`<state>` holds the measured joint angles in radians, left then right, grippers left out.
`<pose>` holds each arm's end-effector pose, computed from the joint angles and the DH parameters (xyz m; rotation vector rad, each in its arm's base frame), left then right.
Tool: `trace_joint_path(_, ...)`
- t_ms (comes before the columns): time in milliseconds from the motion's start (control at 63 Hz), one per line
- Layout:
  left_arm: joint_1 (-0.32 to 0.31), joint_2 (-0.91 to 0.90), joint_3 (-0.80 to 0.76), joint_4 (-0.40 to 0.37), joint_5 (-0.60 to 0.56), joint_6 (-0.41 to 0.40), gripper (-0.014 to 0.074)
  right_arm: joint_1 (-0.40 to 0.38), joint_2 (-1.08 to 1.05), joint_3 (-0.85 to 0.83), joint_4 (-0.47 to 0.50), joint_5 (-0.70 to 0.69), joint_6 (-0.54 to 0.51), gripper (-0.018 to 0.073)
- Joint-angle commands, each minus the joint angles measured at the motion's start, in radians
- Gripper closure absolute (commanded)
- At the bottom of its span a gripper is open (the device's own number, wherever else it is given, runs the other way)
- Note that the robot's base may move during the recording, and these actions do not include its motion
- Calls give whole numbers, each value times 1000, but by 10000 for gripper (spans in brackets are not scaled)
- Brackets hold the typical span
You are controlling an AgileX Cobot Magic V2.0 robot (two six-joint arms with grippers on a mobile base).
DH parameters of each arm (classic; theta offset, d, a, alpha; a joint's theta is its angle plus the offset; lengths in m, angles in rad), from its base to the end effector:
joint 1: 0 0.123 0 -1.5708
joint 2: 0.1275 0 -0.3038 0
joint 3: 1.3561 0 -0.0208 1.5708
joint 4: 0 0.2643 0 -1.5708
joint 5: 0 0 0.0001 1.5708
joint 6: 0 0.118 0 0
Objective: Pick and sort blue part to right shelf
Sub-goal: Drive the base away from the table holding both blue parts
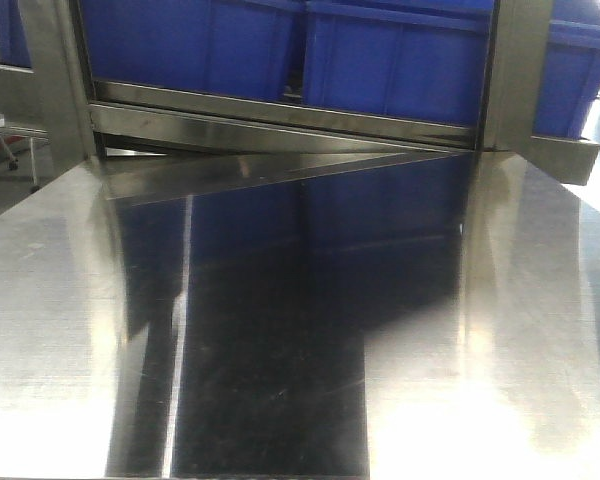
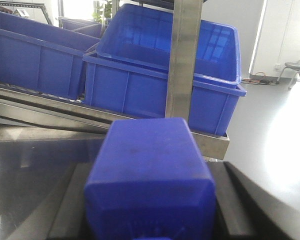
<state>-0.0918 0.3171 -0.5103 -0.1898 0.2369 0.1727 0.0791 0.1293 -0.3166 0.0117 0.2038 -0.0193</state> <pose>0.0908 -0.0136 0.3523 0.0962 1.5213 -0.1166 0.0724 0.0060 0.3001 -0.0671 1.4989 0.0591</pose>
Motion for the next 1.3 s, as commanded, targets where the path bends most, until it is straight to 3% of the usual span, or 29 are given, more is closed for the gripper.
trace_joint_path(0,0,2,-26,-3,-84,2,290,-4,9,-30,5,-90,-7,125)
trace_joint_path(127,0,-3,-26,-3,-74,2,286,-4,9,-30,5,-90,-7,125)
trace_joint_path(318,0,-3,-26,-3,-74,2,184,-4,9,-30,5,-90,-7,125)
trace_joint_path(1286,0,-3,-26,-3,-74,2,187,-4,9,-30,5,-90,-7,125)
